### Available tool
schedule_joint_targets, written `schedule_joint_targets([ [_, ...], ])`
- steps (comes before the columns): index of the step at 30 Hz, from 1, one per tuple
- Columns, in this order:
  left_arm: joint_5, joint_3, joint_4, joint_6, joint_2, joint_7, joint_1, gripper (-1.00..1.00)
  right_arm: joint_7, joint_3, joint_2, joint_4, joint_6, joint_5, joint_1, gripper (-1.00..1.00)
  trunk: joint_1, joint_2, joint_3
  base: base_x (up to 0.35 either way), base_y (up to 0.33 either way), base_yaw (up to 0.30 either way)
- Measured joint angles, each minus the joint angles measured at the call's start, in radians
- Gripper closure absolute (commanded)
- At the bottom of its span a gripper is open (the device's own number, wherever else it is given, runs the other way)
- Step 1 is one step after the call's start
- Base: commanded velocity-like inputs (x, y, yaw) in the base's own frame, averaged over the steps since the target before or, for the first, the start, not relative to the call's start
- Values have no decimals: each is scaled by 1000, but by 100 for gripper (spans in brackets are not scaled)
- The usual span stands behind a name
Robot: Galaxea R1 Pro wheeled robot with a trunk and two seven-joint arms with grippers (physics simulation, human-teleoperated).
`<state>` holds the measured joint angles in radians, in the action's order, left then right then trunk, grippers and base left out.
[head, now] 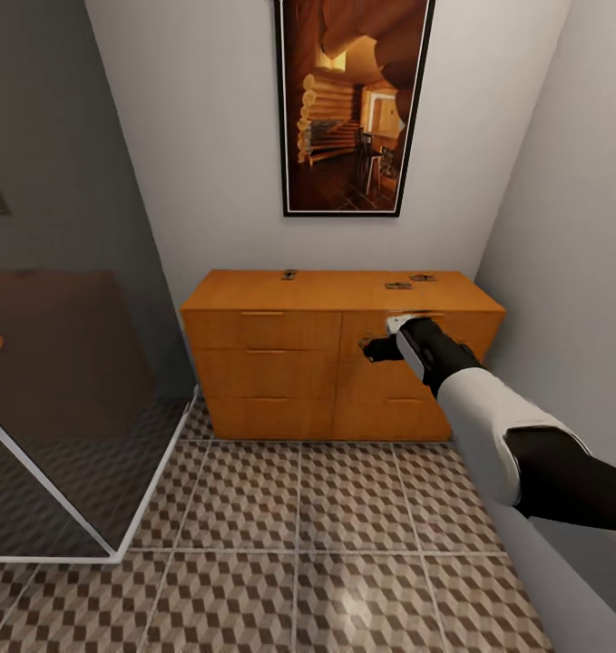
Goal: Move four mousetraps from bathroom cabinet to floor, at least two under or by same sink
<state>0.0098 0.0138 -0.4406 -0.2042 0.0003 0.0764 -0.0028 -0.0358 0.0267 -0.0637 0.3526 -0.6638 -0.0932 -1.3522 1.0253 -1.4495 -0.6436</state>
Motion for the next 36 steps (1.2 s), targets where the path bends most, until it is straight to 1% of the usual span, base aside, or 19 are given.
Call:
schedule_joint_targets([
  [2,0,0,0,0,0,0,0,-100,-1,0,1,-134,104,0,1,100,0,0,0,-30,2,0],
  [4,0,0,0,0,-1,0,0,-100,-1,1,2,-256,249,0,7,100,0,0,0,-13,1,0],
  [6,0,0,0,0,-1,0,0,-100,-1,1,5,-287,316,-1,19,100,0,0,0,-8,1,0],
  [7,0,0,0,0,-1,0,0,-100,-1,2,9,-307,363,-1,44,100,0,0,0,-4,0,0],
  [9,0,0,0,0,-1,0,0,-100,-3,2,15,-322,410,-1,108,100,0,0,0,-3,0,0],
  [11,0,0,0,0,0,0,0,-100,-6,2,20,-331,457,-4,198,100,0,0,0,-1,0,0],
  [12,0,0,0,0,1,0,0,-100,-7,2,21,-332,473,-5,214,100,0,0,0,0,0,0],
  [16,0,0,0,0,0,0,0,-100,-9,3,23,-335,617,-9,342,100,0,0,0,0,0,0],
  [17,0,0,0,0,0,0,0,-100,-10,2,23,-334,665,-11,391,100,0,0,0,0,0,0],
  [18,0,0,0,0,1,0,0,-100,-11,1,21,-333,784,-12,492,100,0,0,0,0,0,0],
  [19,0,1,0,0,1,0,0,-100,-11,3,21,-334,810,-13,598,100,0,0,0,0,0,0],
  [21,0,1,0,0,1,0,0,-100,-13,3,20,-334,882,-14,638,100,0,0,0,0,0,0],
  [22,0,1,0,0,1,0,0,-100,-16,4,19,-335,933,-15,685,100,0,0,0,0,0,0],
  [23,0,1,0,0,1,0,0,-100,-16,5,19,-335,961,-15,711,100,0,0,0,0,0,0],
  [24,0,1,0,0,1,0,0,-100,-18,5,16,-335,1015,-16,751,100,0,0,0,0,0,0],
  [26,0,1,0,0,1,0,0,-100,-17,5,11,-336,1088,-18,795,100,0,0,0,0,0,0],
  [28,-1,1,-1,-1,1,0,0,-100,-14,5,7,-337,1132,-19,820,100,0,0,0,0,0,0],
  [30,-1,1,-1,-1,2,0,0,-100,-13,4,5,-337,1153,-19,836,100,0,0,0,0,0,0],
  [36,-1,2,-1,-2,3,0,0,-100,-10,3,7,-338,1172,-17,854,100,0,0,0,0,0,0],
])
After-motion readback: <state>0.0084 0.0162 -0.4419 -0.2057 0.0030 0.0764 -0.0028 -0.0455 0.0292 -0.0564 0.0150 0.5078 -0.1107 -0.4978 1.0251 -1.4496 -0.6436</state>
